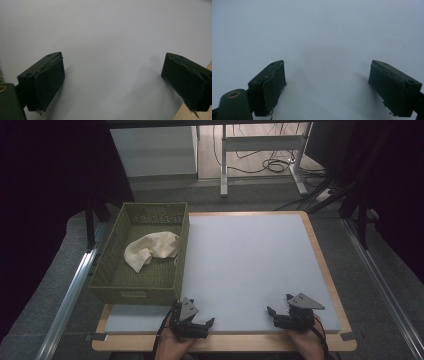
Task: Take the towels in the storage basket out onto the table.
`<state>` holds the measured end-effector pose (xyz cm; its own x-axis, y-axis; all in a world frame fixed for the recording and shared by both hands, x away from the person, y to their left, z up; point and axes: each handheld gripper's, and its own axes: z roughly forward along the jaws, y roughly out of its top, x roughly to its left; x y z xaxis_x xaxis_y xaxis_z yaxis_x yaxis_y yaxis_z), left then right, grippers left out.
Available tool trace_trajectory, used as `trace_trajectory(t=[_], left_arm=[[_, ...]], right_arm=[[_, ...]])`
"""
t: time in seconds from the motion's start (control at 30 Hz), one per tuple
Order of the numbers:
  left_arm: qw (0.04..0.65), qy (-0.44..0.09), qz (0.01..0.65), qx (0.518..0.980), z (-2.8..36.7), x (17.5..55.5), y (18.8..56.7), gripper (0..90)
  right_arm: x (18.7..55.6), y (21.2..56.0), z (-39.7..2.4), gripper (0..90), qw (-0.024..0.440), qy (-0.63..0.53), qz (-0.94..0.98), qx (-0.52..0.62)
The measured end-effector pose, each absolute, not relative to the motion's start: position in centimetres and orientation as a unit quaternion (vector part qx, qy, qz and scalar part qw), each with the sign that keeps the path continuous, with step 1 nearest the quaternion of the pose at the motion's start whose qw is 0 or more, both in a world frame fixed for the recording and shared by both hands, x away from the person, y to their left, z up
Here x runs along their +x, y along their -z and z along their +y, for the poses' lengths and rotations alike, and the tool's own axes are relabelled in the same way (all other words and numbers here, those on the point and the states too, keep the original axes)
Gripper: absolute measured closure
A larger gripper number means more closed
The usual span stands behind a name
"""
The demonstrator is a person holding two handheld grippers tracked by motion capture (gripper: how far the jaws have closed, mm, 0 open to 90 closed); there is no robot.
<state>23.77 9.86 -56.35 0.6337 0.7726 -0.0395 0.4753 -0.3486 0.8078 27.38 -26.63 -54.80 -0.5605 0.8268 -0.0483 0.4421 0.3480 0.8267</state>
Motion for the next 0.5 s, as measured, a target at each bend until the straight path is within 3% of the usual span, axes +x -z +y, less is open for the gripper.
trace_trajectory(t=[0.5], left_arm=[[0.418,-0.178,0.389,0.801,9.81,23.78,56.36,4.0]], right_arm=[[27.36,54.78,-26.64,13.9,0.239,-0.402,0.787,0.403]])
